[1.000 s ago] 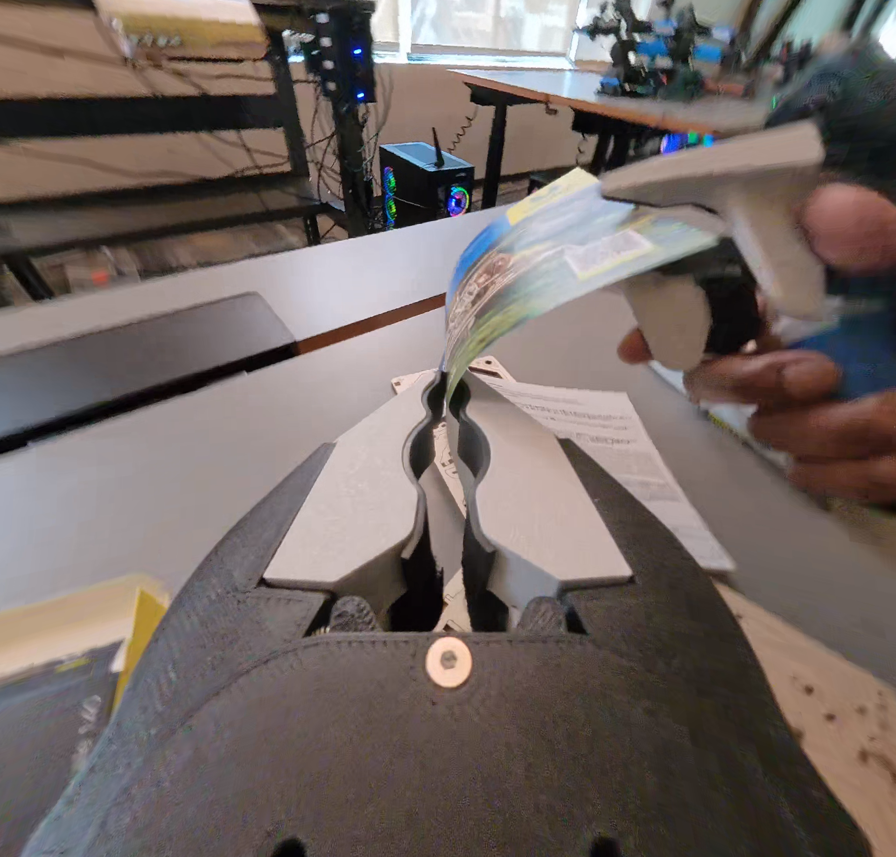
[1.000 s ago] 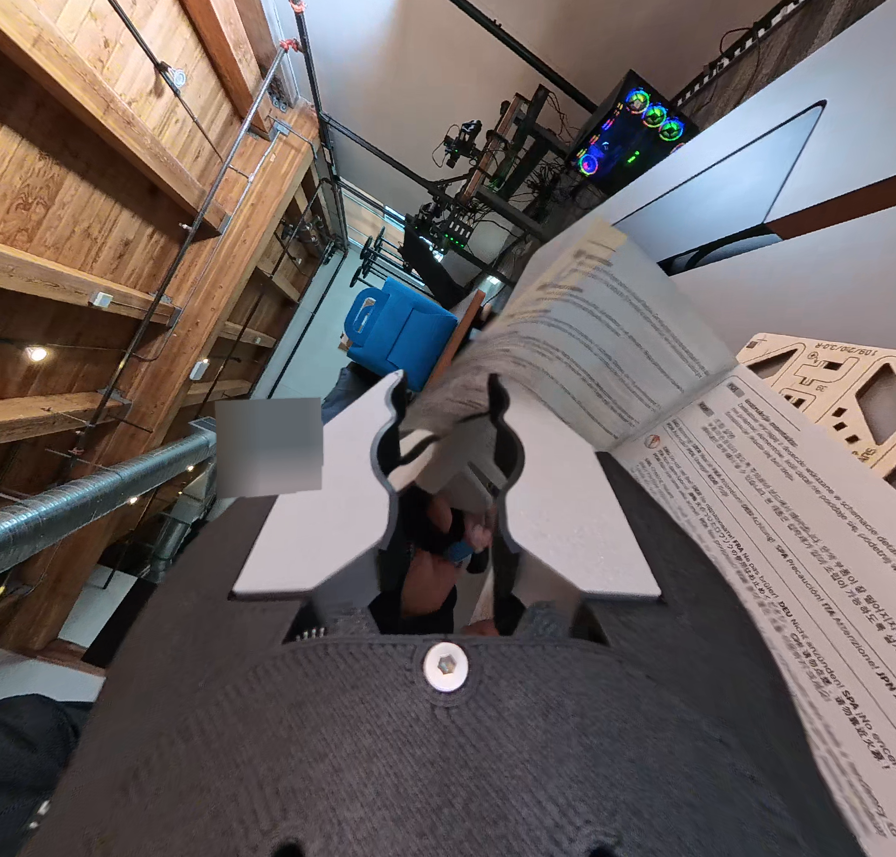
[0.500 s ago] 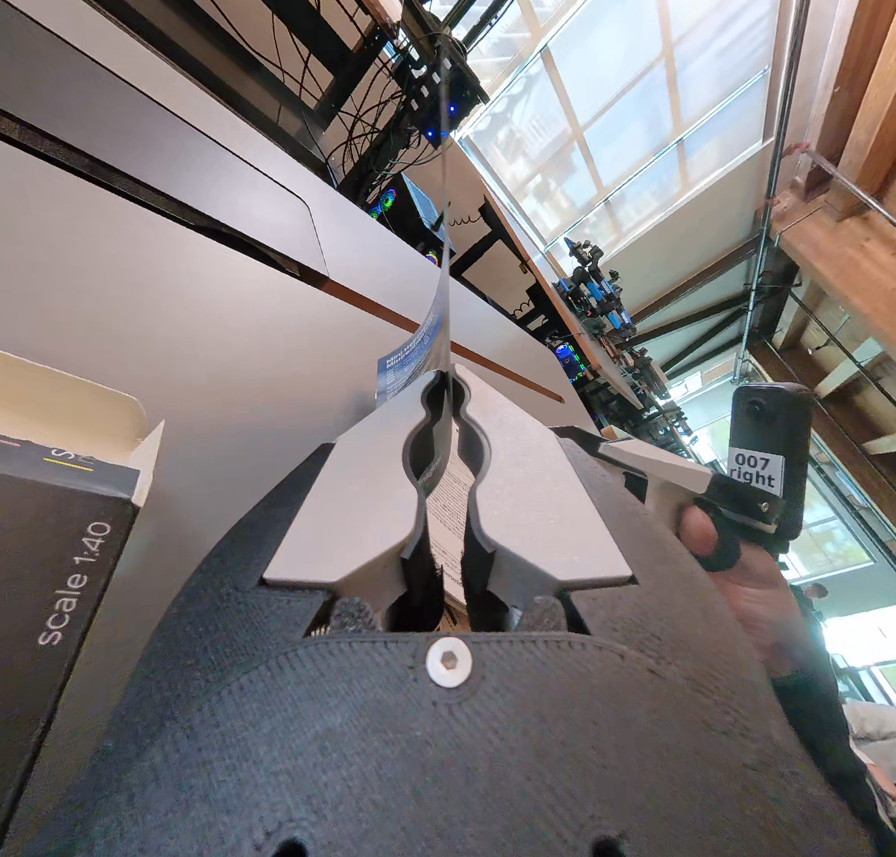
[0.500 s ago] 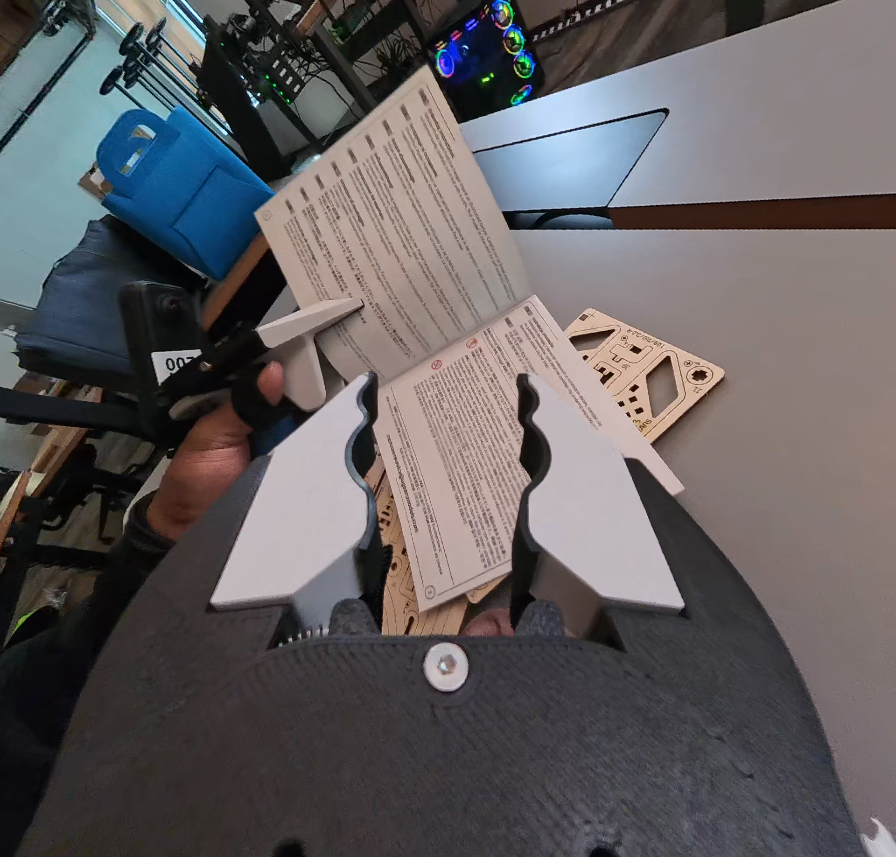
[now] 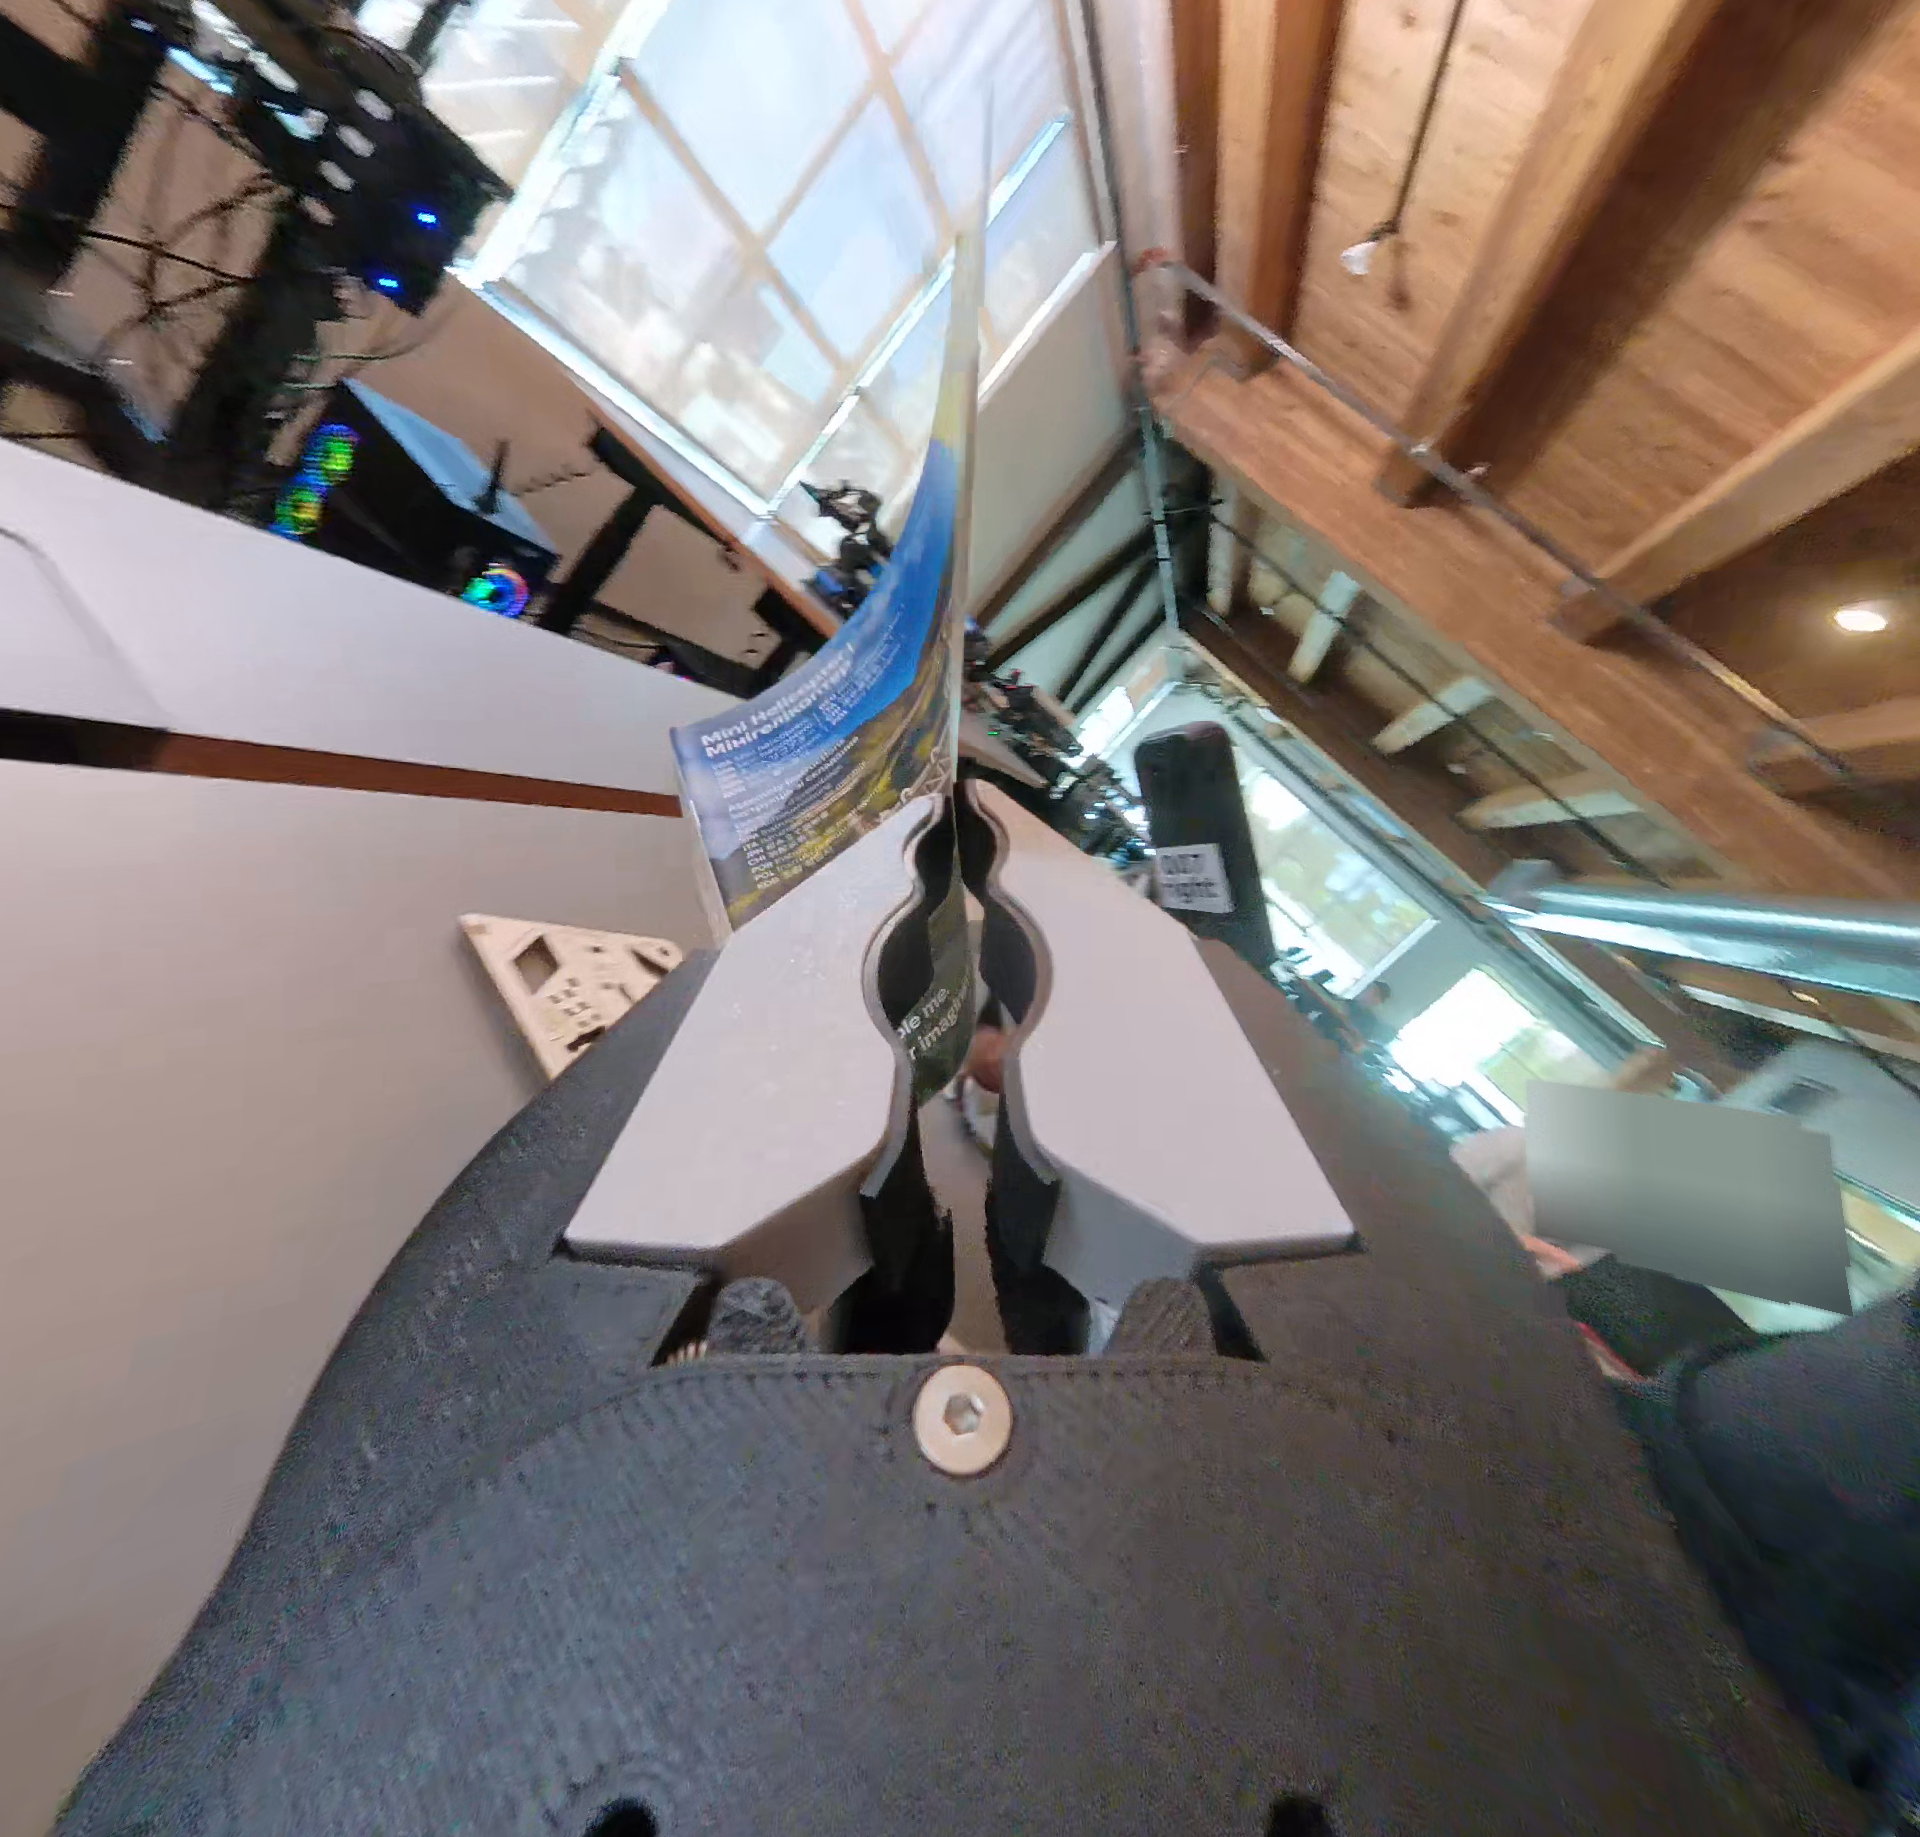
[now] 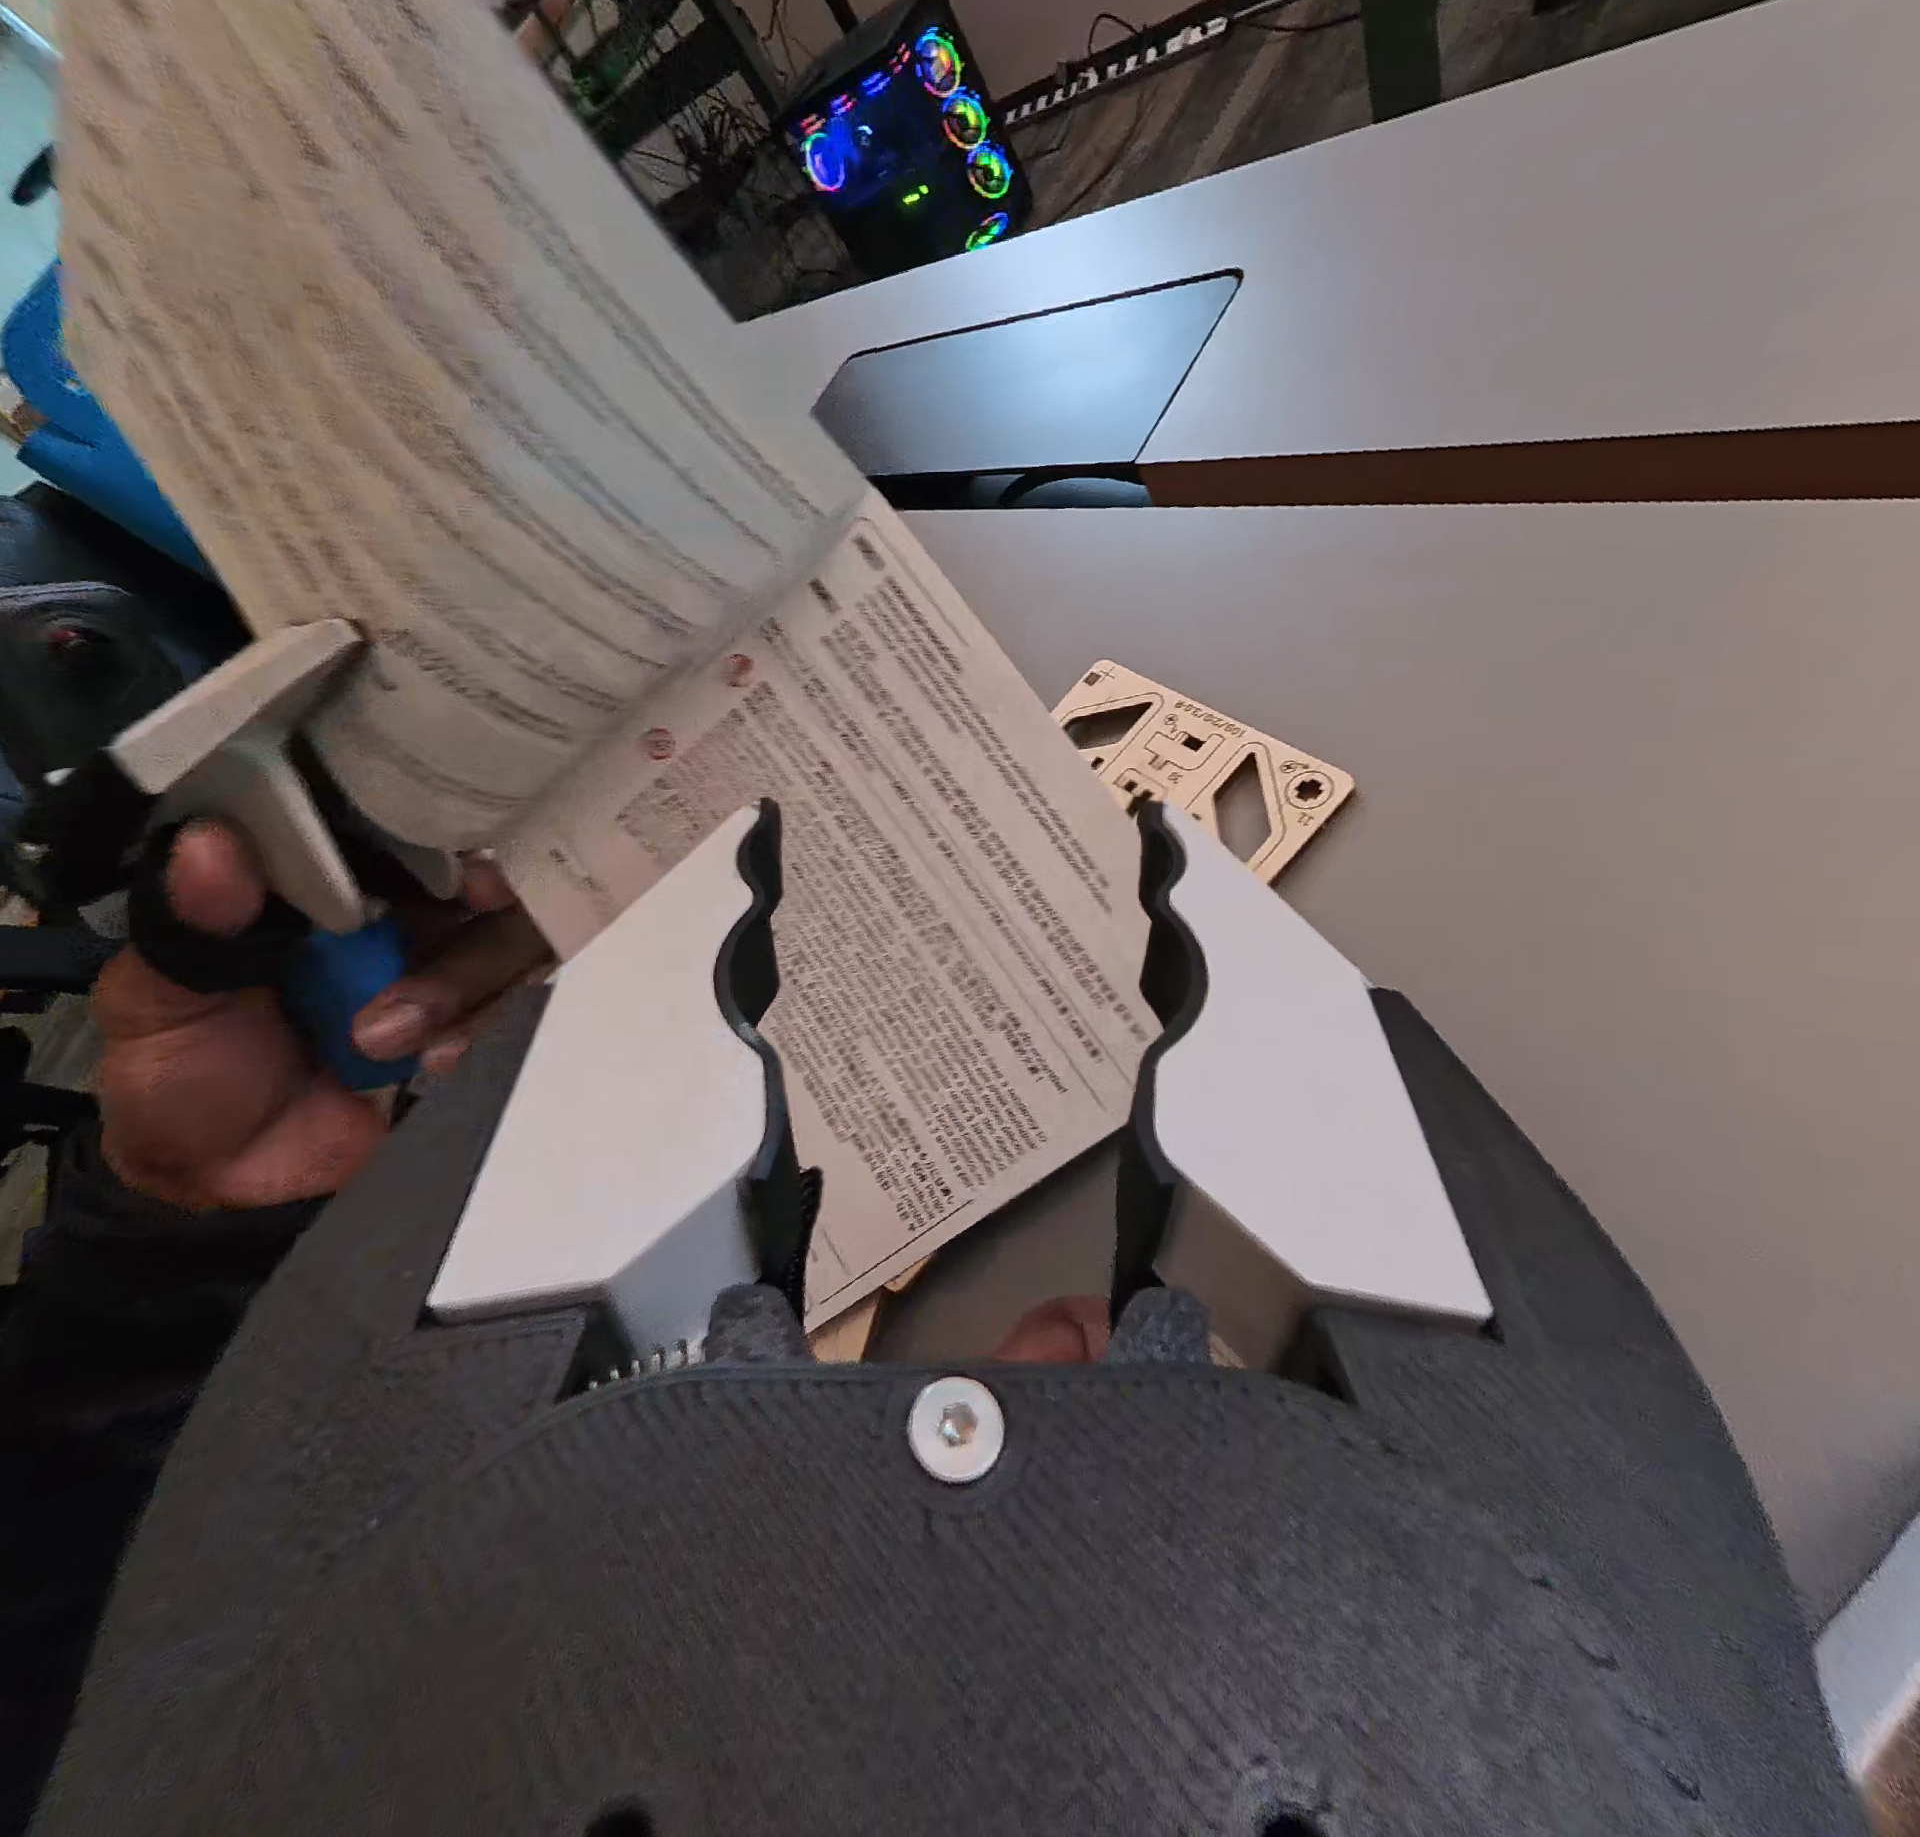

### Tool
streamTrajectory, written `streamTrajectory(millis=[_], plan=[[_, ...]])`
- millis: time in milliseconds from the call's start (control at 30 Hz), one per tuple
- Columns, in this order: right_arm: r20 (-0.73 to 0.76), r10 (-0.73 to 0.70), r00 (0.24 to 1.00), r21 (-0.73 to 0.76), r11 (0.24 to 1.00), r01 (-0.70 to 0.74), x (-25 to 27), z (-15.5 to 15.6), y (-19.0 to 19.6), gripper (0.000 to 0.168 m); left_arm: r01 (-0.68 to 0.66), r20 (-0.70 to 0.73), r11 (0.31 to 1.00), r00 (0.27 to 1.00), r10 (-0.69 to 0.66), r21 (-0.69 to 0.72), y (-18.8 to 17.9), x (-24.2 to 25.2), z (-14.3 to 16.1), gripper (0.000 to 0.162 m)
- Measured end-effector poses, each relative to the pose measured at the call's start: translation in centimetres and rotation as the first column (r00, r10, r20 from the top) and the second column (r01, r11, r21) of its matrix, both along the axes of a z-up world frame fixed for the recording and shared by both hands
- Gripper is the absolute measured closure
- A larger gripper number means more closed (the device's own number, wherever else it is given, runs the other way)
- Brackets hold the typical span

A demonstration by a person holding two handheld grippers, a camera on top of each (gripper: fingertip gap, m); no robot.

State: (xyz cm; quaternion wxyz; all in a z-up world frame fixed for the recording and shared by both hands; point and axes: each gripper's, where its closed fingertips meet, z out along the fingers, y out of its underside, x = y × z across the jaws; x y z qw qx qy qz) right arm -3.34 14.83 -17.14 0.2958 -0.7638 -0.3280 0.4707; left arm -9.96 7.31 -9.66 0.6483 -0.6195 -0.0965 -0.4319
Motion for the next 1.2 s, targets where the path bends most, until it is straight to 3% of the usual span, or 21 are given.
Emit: streamTrajectory(millis=[367, 567, 900, 1200], plan=[[0.061, -0.012, 0.998, 0.065, 0.998, 0.008, 0.6, -1.2, 1.0, 0.089, 0.064, 0.154, 0.997, 0.985, -0.071, 0.049, -0.4, -0.7, 0.3, 0.162], [0.039, -0.015, 0.999, 0.126, 0.992, 0.01, 1.1, -0.4, 1.9, 0.085, 0.108, 0.148, 0.989, 0.981, -0.123, 0.106, -1.0, -0.2, 1.4, 0.162], [0.081, 0.188, 0.979, 0.31, 0.929, -0.204, 0.1, -0.3, -0.7, 0.068, 0.189, 0.15, 0.965, 0.964, -0.217, 0.184, -2.0, 0.7, 2.5, 0.162], [0.106, 0.242, 0.965, 0.307, 0.915, -0.263, -0.5, -0.3, -2.3, 0.071, 0.152, 0.17, 0.973, 0.968, -0.182, 0.172, -1.7, 0.0, 2.1, 0.162]])
